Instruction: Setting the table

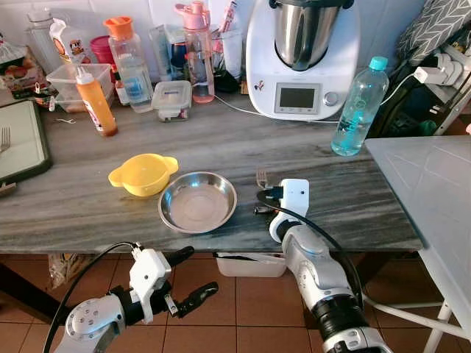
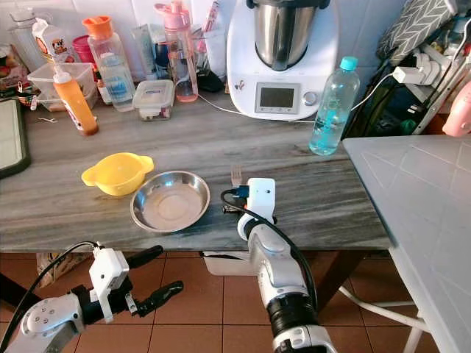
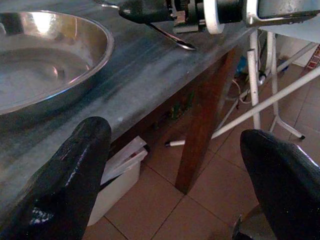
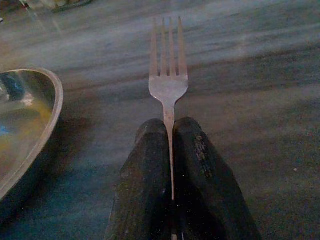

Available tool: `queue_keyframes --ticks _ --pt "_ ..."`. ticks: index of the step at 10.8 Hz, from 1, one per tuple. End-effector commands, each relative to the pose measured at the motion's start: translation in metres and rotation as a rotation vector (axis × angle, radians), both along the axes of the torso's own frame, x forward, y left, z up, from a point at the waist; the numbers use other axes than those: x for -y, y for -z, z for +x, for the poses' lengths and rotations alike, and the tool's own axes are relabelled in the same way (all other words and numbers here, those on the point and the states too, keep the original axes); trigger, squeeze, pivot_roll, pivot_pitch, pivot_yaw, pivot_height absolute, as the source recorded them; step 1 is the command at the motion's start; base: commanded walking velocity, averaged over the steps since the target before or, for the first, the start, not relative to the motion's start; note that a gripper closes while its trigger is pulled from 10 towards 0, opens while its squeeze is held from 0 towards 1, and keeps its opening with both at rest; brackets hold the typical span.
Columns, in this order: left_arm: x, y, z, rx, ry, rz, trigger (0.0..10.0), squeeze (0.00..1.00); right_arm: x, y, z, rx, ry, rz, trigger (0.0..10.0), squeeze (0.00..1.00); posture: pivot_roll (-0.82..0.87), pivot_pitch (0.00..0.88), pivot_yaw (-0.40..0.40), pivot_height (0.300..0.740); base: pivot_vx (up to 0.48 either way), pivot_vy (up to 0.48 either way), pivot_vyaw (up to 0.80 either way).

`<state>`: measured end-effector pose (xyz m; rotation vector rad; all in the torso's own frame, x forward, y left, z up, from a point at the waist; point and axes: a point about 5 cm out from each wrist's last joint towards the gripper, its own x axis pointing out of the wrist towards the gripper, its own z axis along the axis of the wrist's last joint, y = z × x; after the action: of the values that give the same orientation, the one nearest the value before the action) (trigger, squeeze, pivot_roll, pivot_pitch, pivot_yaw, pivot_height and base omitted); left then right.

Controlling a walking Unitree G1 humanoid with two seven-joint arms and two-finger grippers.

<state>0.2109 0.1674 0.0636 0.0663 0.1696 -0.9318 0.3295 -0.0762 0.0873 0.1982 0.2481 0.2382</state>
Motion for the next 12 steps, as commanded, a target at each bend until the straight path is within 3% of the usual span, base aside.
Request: queue_keyframes --ticks 1,7,12 --pt "0.0 -0.003 0.0 0.005 0.011 0.003 10.0 0.0 -0.002 -0.005 0.003 0.014 0.011 0.013 10.0 0.0 0.06 0.05 0.023 0.74 0.0 0.0 0.0" --pt "0.001 -0.002 0.0 -0.004 0.02 0.005 10.0 0.0 -0.004 0.003 0.004 -0.013 0.016 0.032 10.0 0.0 0.06 0.053 0.023 0.74 0.0 0.0 0.0" --pt "0.012 -0.019 0.013 0.021 -0.013 -0.112 10.0 0.0 -0.002 0.005 0.004 -0.014 0.019 0.023 10.0 0.0 0.06 0.052 0.021 0.74 0.0 0.0 0.0"
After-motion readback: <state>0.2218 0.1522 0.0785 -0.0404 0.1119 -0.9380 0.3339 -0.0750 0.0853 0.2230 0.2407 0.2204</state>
